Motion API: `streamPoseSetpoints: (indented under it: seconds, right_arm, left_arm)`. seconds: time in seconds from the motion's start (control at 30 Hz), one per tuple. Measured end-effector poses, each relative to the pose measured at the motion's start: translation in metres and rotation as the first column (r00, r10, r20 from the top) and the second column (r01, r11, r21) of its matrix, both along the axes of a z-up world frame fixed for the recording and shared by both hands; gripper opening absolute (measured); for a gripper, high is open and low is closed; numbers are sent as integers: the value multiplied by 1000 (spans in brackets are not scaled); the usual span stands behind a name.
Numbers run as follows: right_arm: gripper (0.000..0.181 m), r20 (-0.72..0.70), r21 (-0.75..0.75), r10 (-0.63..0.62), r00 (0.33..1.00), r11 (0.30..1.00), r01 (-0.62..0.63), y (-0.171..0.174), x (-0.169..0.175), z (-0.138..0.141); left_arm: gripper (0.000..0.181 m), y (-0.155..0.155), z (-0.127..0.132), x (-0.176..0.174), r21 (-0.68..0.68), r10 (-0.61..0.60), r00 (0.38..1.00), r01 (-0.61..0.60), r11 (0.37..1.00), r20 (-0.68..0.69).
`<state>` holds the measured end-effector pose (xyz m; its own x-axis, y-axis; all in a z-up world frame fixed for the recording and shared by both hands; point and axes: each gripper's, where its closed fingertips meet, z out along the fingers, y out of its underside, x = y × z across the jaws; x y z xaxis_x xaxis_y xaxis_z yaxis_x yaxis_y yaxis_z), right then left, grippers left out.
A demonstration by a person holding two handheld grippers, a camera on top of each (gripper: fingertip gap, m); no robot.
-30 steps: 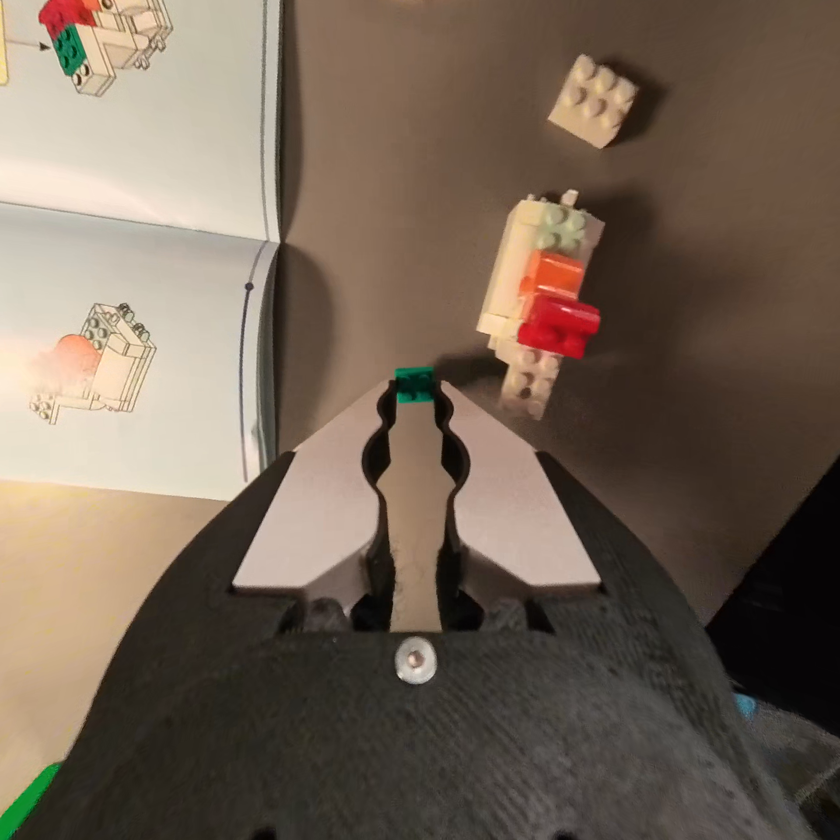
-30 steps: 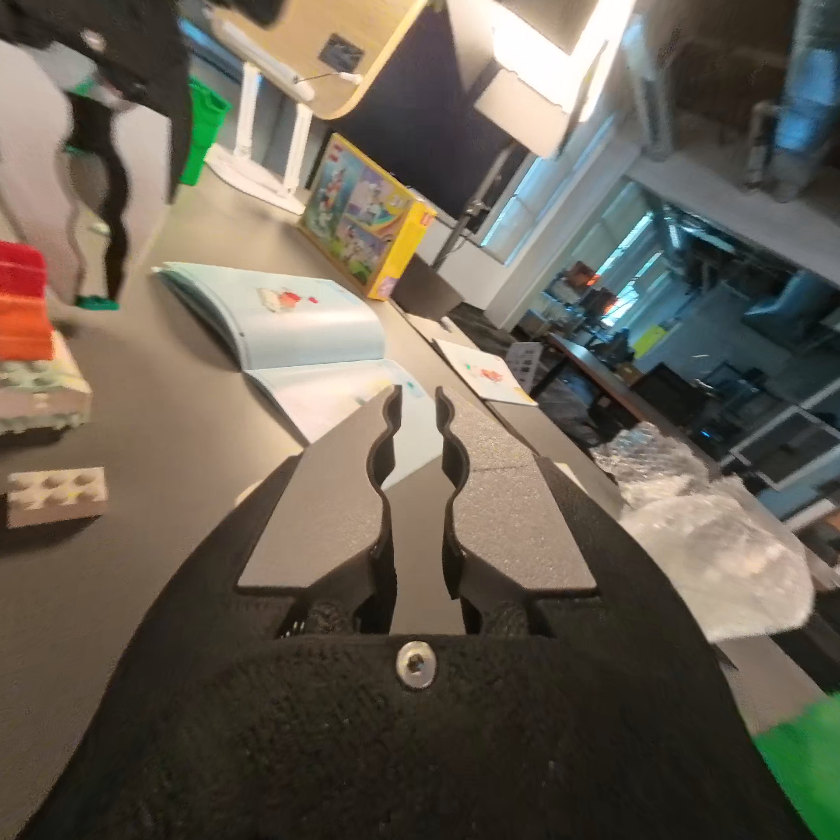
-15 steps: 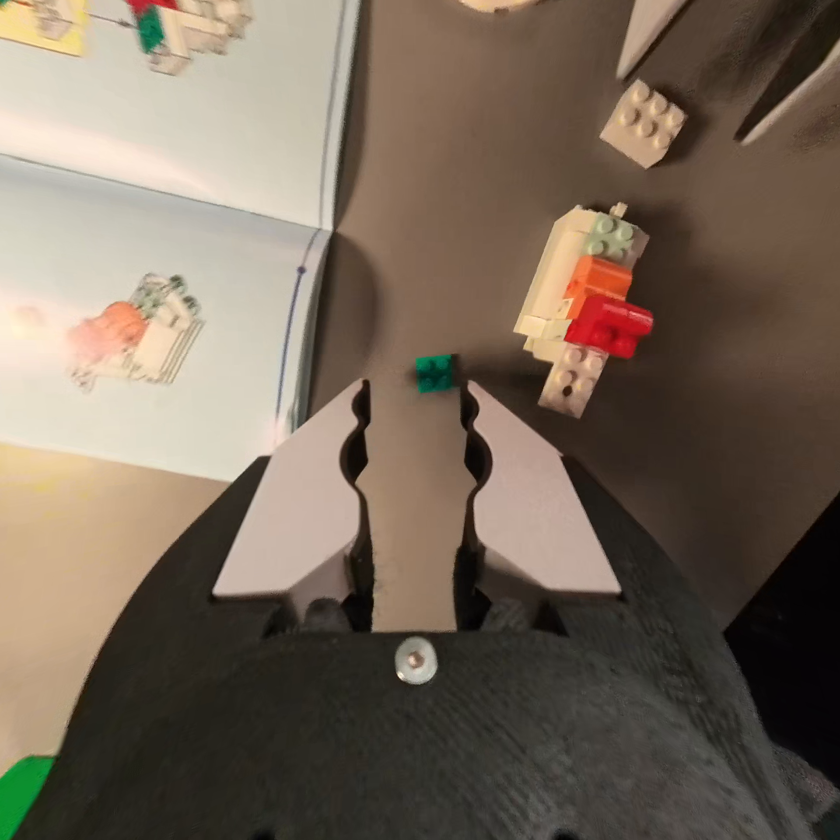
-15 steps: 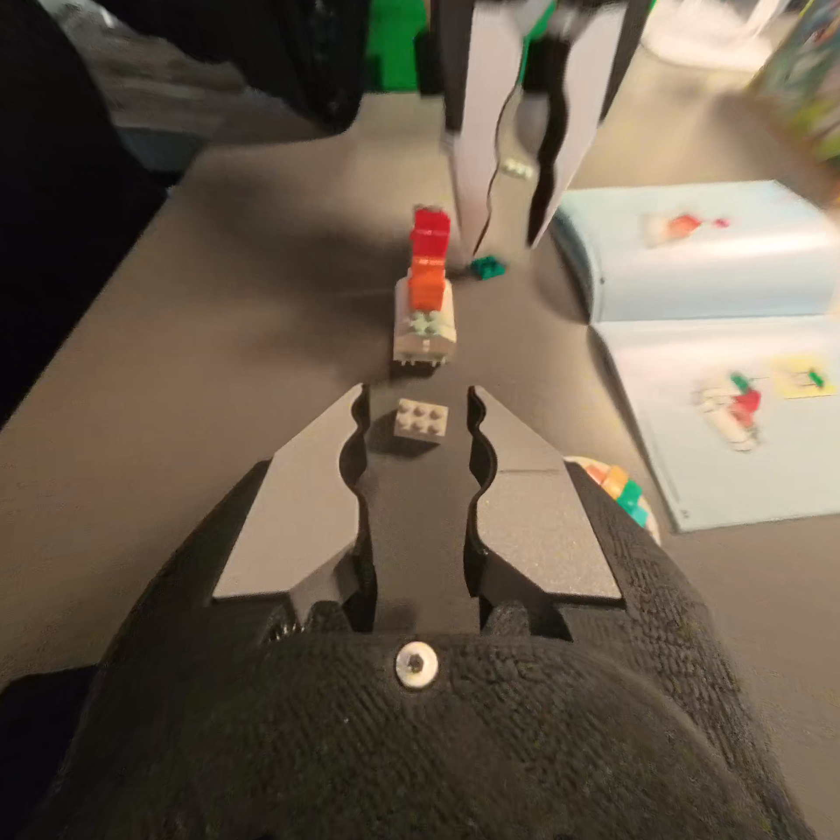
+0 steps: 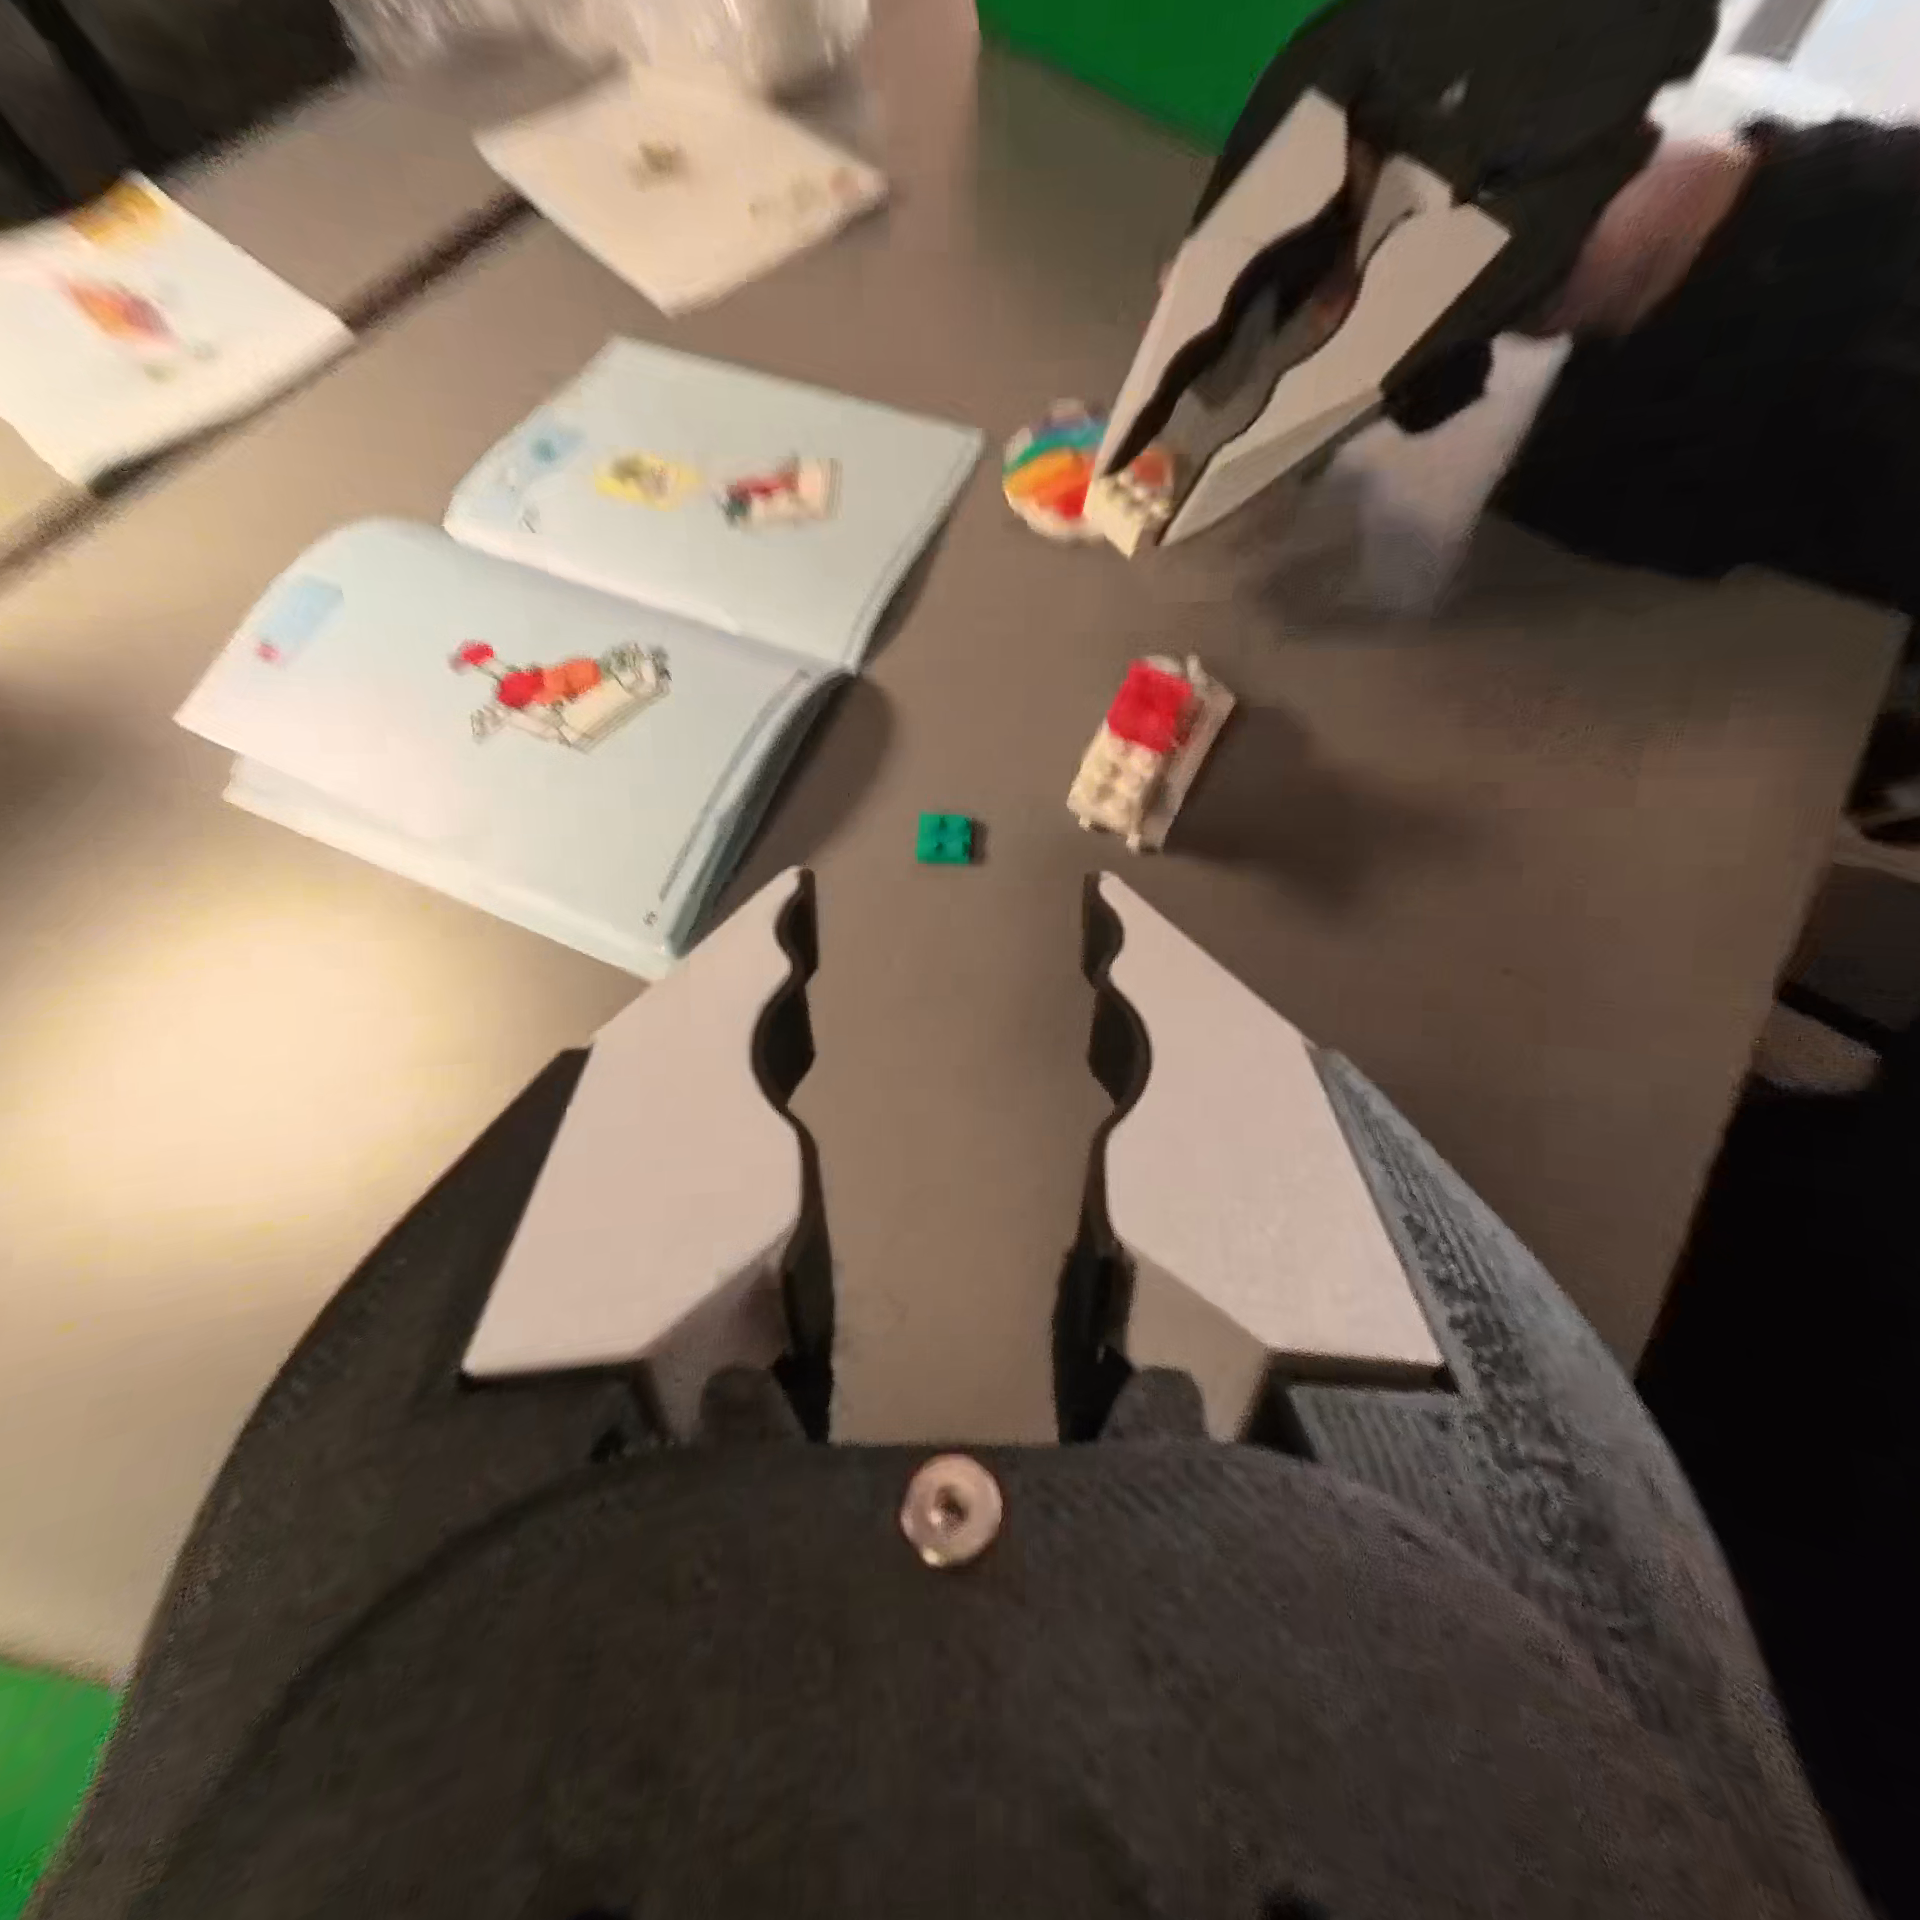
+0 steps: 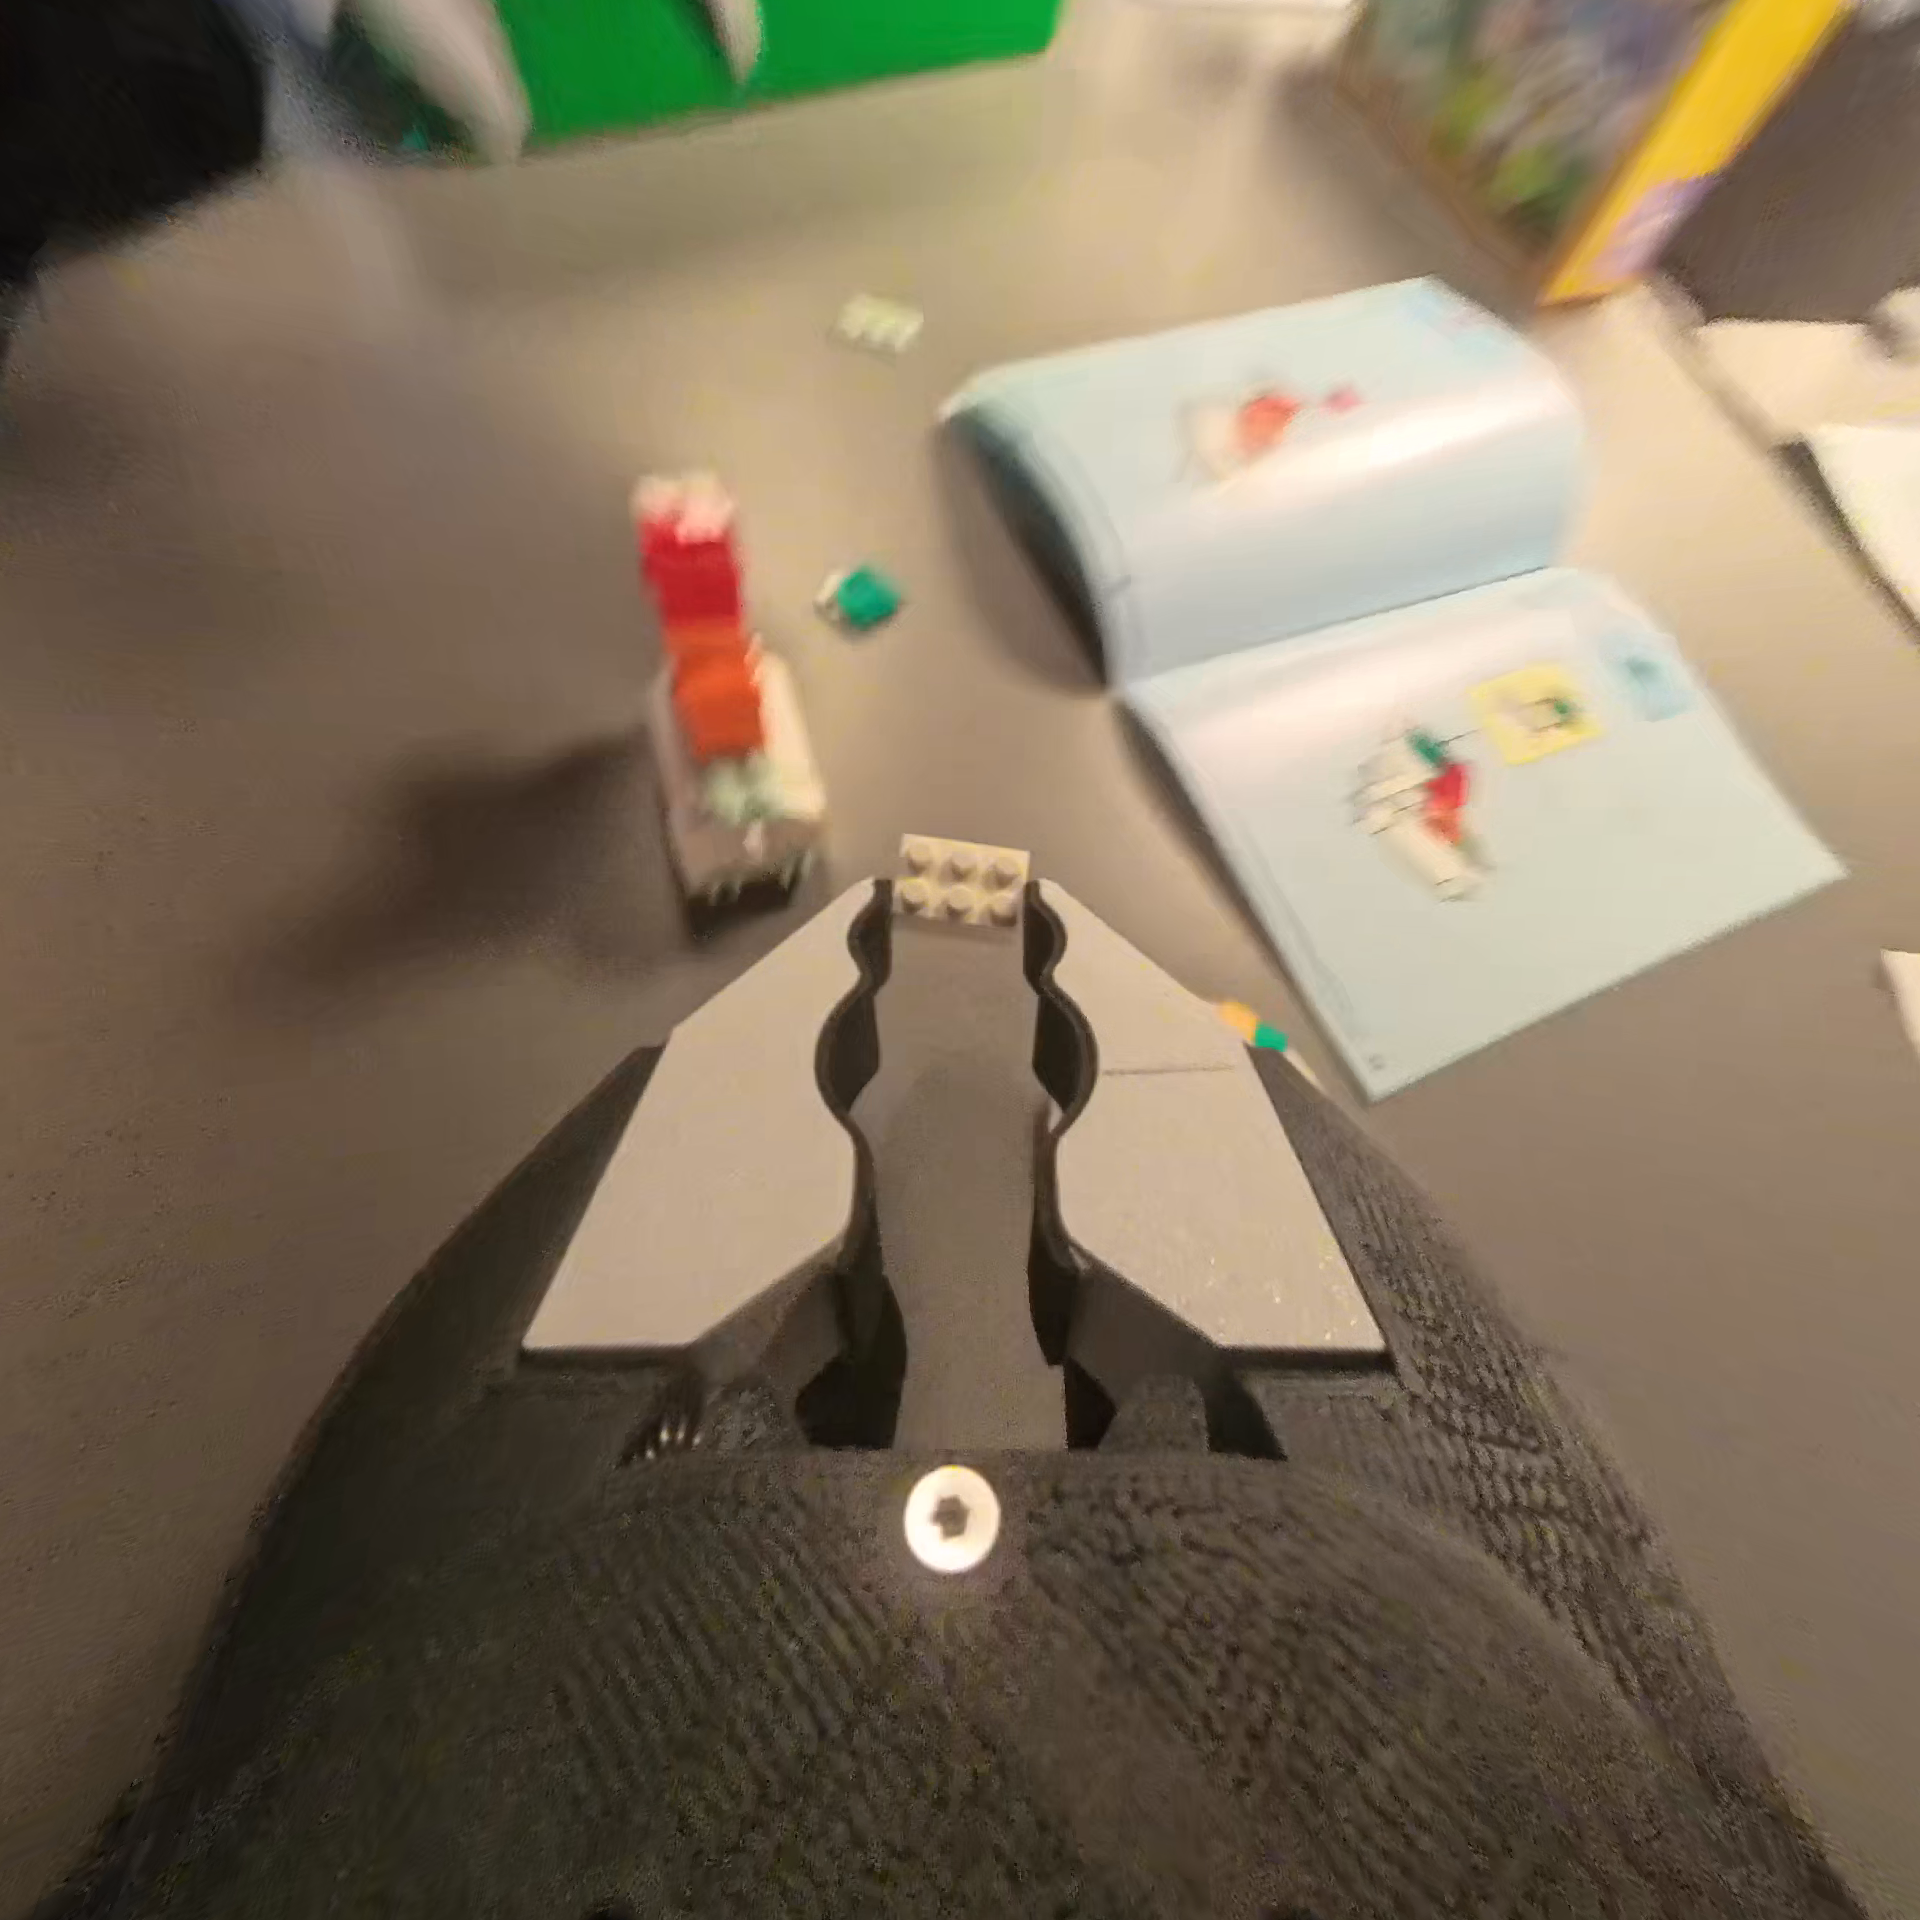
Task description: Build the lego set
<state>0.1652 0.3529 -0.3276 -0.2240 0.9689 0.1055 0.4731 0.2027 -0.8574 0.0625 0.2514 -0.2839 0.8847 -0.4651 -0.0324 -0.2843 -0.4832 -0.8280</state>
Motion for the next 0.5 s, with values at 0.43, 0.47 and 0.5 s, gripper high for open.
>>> streamPoseSetpoints:
  seconds: [0.43, 0.47, 0.5]
  right_arm:
    - [24, -333, -571, -295, 895, 819, 57, -102, -83, 112]
    - [23, -325, -562, -289, 901, 825, 62, -107, -86, 111]
    - [23, -316, -554, -284, 905, 830, 67, -111, -89, 110]
  left_arm:
    - [45, -9, 63, 30, 604, 173, 950, 21, 797, -261]
    - [44, -10, 63, 29, 616, 196, 939, 21, 787, -283]
    - [40, -10, 61, 27, 618, 214, 929, 19, 786, -301]
